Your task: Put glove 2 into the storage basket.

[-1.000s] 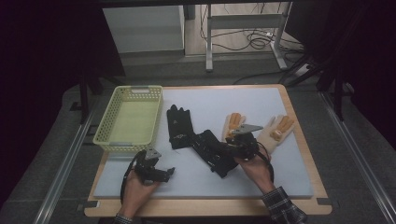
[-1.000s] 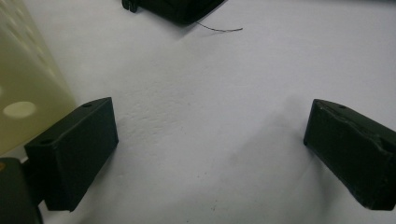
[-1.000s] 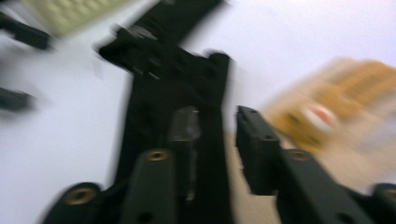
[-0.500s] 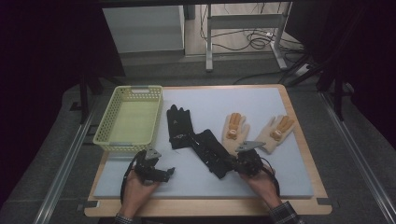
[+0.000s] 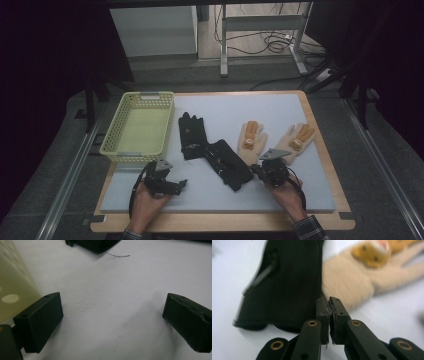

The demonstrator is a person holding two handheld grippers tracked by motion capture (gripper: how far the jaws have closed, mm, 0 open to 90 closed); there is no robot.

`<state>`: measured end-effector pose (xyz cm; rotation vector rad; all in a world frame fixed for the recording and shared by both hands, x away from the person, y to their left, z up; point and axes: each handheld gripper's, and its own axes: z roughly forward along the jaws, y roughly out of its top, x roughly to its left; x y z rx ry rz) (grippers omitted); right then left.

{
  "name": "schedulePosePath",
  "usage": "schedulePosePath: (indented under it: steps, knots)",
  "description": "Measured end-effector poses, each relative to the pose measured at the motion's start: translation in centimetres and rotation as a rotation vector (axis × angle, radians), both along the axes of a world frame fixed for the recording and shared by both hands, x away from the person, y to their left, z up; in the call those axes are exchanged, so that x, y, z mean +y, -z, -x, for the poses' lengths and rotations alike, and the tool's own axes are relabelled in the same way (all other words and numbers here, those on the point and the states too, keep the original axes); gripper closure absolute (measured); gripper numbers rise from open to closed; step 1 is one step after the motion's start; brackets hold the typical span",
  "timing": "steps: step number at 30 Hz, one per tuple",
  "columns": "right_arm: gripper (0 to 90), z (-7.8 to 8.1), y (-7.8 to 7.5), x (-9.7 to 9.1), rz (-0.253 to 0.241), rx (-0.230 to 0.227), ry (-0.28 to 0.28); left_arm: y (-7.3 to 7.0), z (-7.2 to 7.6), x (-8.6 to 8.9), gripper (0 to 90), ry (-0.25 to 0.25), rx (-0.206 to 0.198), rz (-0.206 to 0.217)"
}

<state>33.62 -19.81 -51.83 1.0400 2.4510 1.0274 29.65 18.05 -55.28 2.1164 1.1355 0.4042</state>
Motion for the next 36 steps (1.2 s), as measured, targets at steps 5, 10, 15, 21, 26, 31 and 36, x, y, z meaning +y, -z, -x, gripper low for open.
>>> schedulePosePath:
  steps: [5,10,15,21,26,31,36]
  knots:
    - [85.5,1.2,0.9,0.3,-0.025,0.015,-0.041,0.0,0.0,0.0,3.0,0.000,0.000,0.000]
    - [85.5,2.2,1.0,1.4,-0.052,0.043,-0.093,0.0,0.0,0.0,3.1,0.000,0.000,0.000]
    - [83.7,4.2,1.0,3.6,-0.048,0.063,-0.203,0.0,0.0,0.0,3.1,-0.001,-0.001,0.000]
    - [82.1,2.7,-0.4,2.0,-0.036,0.002,-0.128,0.0,0.0,0.0,3.1,0.000,0.000,0.000]
    - [81.2,1.4,-1.0,0.7,-0.072,0.000,-0.087,0.0,0.0,0.0,3.1,0.000,0.000,0.000]
    - [77.1,0.8,-1.8,-0.6,-0.100,0.001,-0.081,0.0,0.0,0.0,3.1,0.000,0.000,0.000]
    - [72.6,0.8,-2.5,-1.6,-0.102,-0.027,-0.062,0.0,0.0,0.0,3.0,0.000,0.000,0.000]
